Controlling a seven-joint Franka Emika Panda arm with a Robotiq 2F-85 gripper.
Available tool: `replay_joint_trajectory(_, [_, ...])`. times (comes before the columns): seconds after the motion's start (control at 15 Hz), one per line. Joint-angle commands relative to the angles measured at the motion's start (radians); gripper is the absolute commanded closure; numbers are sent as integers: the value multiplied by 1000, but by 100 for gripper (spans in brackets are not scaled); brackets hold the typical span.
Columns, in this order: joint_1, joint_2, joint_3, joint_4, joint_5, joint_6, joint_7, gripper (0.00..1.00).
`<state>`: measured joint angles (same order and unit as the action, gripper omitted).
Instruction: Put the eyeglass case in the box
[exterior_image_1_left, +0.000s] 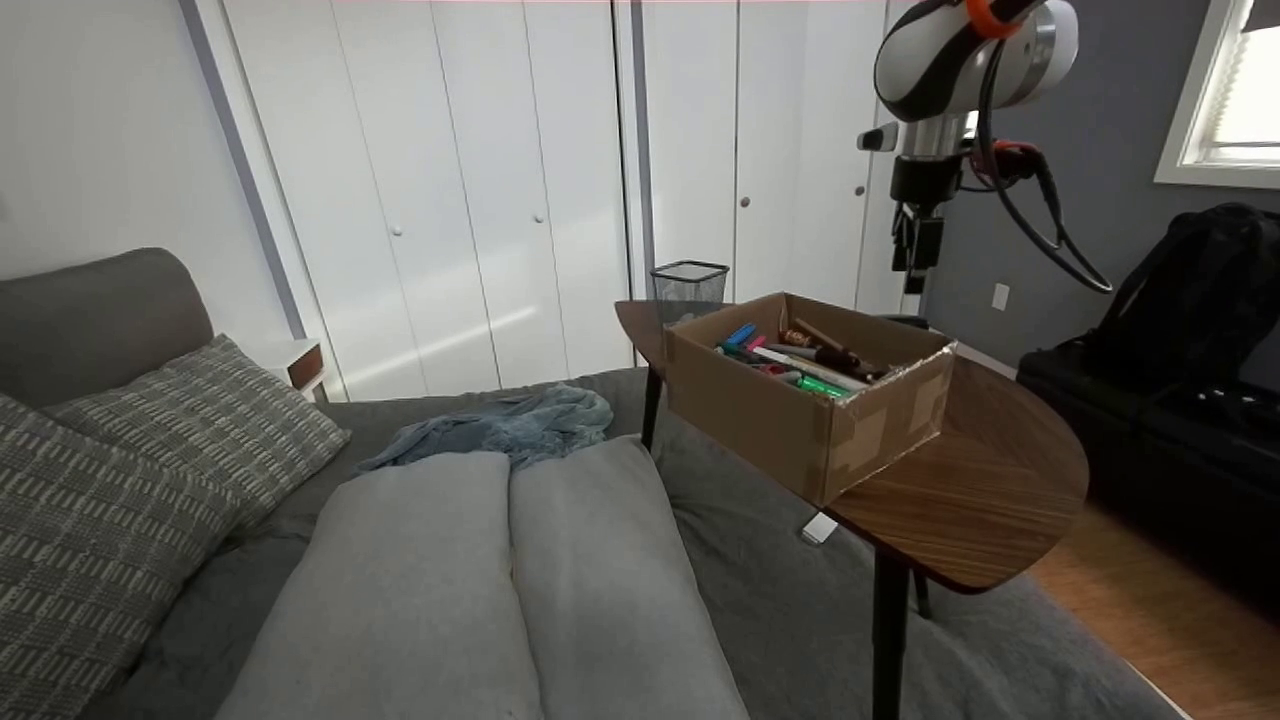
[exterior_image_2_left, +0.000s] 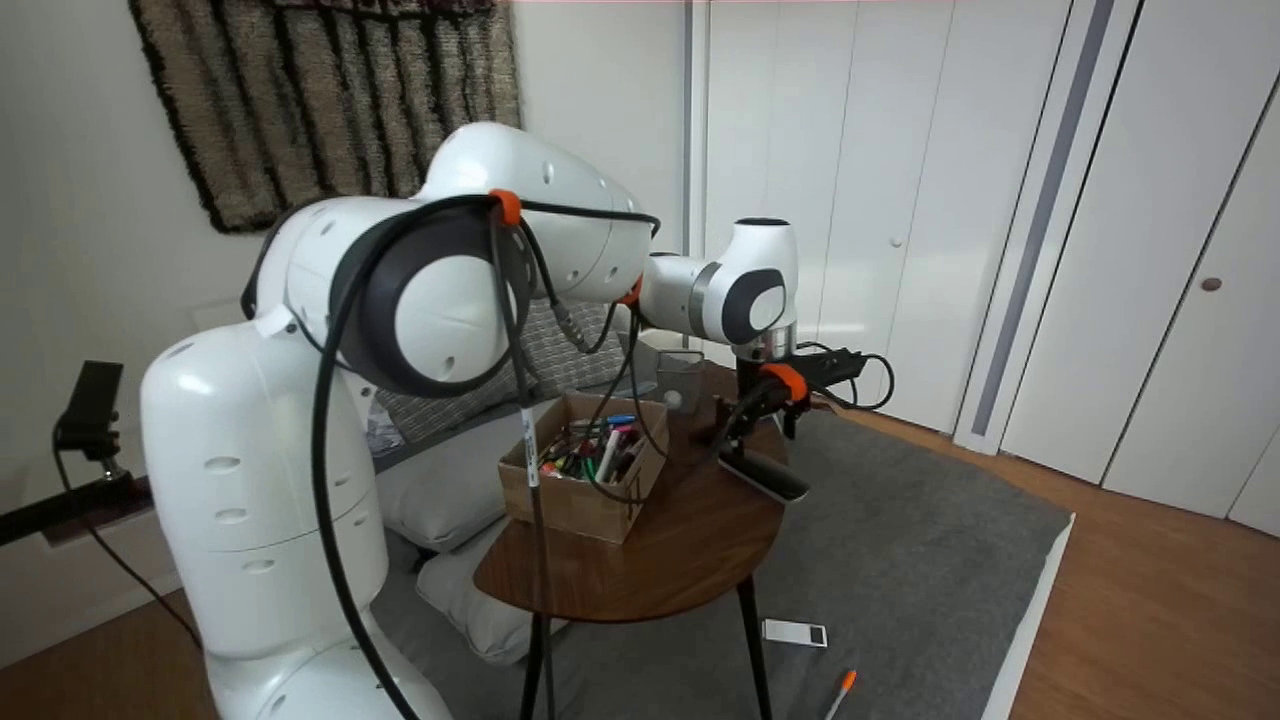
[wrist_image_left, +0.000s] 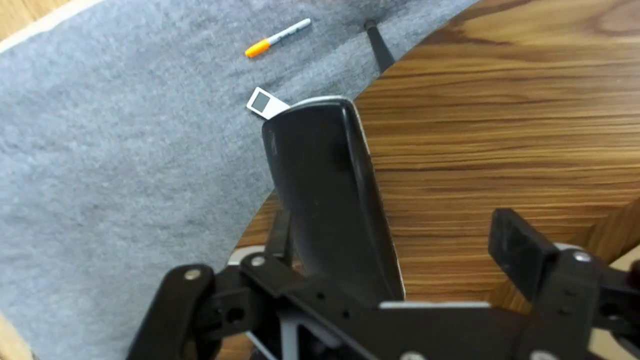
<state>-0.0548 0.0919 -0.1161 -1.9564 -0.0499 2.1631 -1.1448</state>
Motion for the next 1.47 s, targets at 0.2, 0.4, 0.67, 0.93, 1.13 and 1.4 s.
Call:
replay_joint_trajectory(0.2, [-28,46,31,36,35,5,-79,0])
replay_joint_trajectory(0.4, [-31,93,48,29,95,104,-124,0])
replay_joint_trajectory(0.67, [-38,164,87,31,142,205,-149,0])
replay_joint_trajectory(0.93, [-54,217,114,47,142,240,-143,0])
replay_joint_trajectory(1.13, [-76,237,124,59,153,227,-144,0])
replay_joint_trajectory(1.4, [-94,230,139,65,171,177,-156,33])
